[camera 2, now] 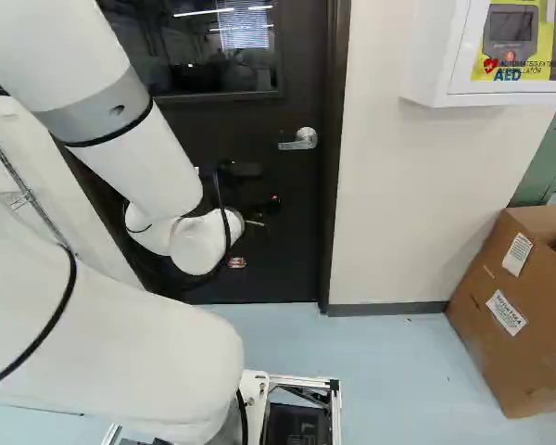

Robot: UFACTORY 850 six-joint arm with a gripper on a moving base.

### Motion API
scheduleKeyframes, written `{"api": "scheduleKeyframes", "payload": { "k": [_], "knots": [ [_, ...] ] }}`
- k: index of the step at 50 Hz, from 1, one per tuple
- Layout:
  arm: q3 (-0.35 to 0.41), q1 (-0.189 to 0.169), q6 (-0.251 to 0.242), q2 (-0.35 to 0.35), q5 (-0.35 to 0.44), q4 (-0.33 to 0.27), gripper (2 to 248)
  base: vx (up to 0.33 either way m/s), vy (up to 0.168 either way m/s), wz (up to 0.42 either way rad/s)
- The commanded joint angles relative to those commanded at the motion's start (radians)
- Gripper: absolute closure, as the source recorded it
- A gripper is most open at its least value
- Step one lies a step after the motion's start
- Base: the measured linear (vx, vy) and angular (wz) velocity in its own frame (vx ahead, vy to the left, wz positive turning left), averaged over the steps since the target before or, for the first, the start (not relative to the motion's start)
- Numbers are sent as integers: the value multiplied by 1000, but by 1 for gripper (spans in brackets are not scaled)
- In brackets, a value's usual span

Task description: Open the door and move inside

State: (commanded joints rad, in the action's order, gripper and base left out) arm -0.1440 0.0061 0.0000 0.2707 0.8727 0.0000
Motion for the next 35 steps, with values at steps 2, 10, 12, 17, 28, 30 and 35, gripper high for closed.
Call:
{"api": "scheduleKeyframes", "payload": {
  "k": [2,10,12,17,28,30,35],
  "knots": [
    [-8,-1,0,-4,0,0,3,0,0,0],
    [-43,-3,0,-21,0,0,3,0,0,0],
    [-52,-3,0,-25,0,0,3,0,0,0],
    [-75,-3,0,-37,0,0,3,0,0,0],
    [-120,-4,0,-57,0,0,3,0,0,0],
    [-125,-4,0,-57,0,0,3,0,0,0],
    [-134,-4,0,-54,0,0,3,0,0,0]
  ]
}}
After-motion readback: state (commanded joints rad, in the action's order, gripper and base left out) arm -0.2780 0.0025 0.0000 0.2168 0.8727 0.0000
